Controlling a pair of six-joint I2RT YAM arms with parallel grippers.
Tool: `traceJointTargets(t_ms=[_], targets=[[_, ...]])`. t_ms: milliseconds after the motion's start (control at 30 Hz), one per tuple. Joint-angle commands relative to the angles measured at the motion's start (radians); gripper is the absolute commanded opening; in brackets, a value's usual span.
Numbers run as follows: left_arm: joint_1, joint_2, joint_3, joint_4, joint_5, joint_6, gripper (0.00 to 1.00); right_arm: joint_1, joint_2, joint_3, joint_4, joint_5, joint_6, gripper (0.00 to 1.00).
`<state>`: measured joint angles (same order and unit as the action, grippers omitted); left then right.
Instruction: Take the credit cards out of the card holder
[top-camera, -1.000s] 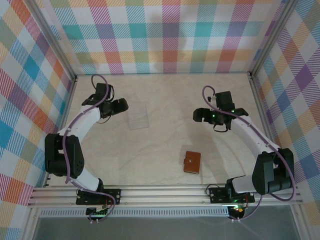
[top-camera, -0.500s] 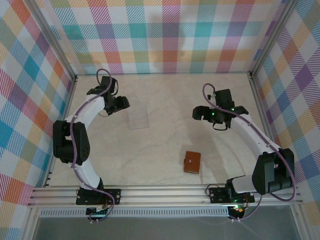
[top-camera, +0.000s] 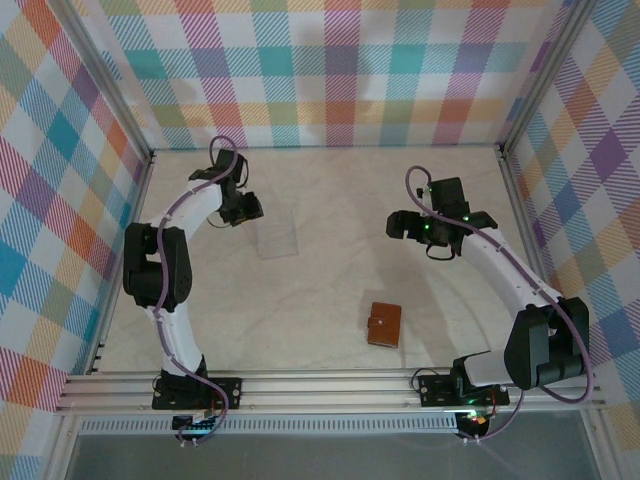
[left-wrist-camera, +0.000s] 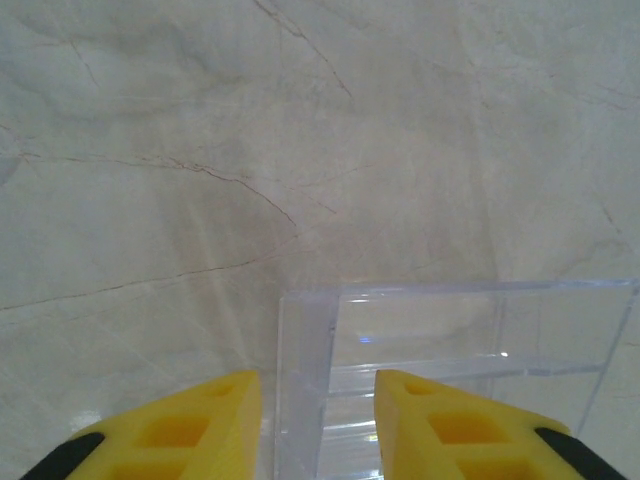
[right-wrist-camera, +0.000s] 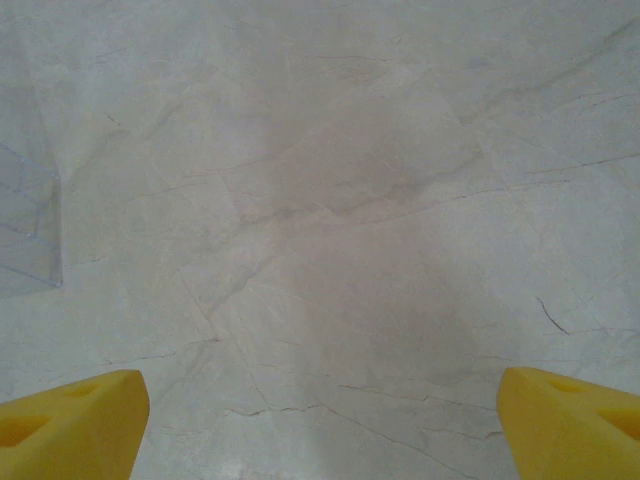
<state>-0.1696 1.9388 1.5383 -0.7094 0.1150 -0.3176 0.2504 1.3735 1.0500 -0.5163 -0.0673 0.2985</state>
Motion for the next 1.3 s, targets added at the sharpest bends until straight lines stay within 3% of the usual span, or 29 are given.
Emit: traceJointTargets(t_ms=[0, 867, 1267], targets=[[-0.007, 0.027, 0.041, -0.042, 0.013, 0.022, 0.33, 0.007, 0.011, -0.02, 0.007, 0.012, -0.016, 0.91], [-0.021, 0.077, 0.052, -0.05, 0.031, 0.058, 0.03, 0.007, 0.029, -0.038, 0.011, 0.003, -0.005, 0.91], [-0.078, 0.083, 0.093, -0.108, -0.023, 0.031, 0.0, 0.009, 0.029, -0.039, 0.006, 0.004, -0.003, 0.91]])
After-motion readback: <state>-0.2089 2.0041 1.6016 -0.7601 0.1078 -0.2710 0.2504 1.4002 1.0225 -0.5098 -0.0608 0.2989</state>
